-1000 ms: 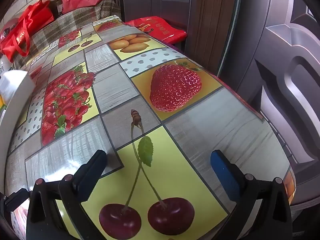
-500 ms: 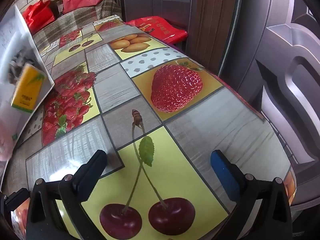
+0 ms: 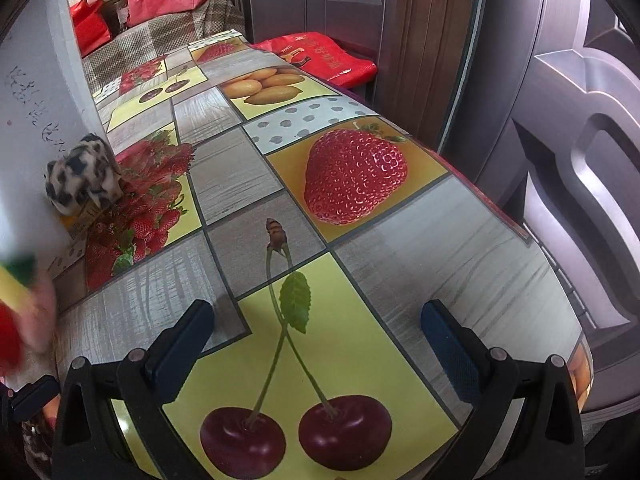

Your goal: Organize soft objects

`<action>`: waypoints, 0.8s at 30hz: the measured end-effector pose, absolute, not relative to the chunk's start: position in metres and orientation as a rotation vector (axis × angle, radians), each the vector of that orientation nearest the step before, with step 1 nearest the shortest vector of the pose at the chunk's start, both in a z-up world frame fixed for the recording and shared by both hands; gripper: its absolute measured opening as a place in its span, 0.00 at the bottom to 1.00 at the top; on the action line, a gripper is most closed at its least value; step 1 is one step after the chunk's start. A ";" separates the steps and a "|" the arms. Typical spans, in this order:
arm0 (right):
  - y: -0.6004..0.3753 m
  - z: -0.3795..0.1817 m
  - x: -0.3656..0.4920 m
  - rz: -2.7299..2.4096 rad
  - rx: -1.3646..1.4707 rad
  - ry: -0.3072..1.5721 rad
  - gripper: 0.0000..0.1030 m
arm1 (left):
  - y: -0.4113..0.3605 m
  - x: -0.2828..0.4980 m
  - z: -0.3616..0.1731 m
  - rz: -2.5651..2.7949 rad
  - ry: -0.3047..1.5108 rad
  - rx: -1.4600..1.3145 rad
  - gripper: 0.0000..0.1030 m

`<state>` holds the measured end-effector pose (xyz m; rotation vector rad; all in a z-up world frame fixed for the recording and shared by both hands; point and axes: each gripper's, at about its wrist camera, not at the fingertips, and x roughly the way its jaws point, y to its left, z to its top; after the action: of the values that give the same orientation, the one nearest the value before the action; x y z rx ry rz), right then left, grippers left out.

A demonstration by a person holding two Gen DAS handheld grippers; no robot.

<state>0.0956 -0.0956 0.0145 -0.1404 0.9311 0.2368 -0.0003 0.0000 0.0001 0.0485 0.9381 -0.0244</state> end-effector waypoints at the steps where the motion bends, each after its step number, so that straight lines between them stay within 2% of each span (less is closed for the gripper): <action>1: -0.095 0.015 0.096 0.237 -0.140 0.931 1.00 | 0.000 0.000 0.000 -0.024 0.938 0.049 0.99; 24: -0.095 0.014 0.096 0.239 -0.140 0.931 1.00 | 0.000 0.000 0.001 -0.024 0.938 0.048 0.99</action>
<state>0.0959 -0.0950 0.0142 -0.1403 0.9314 0.2387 0.0005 0.0002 0.0005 0.0484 0.9378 -0.0245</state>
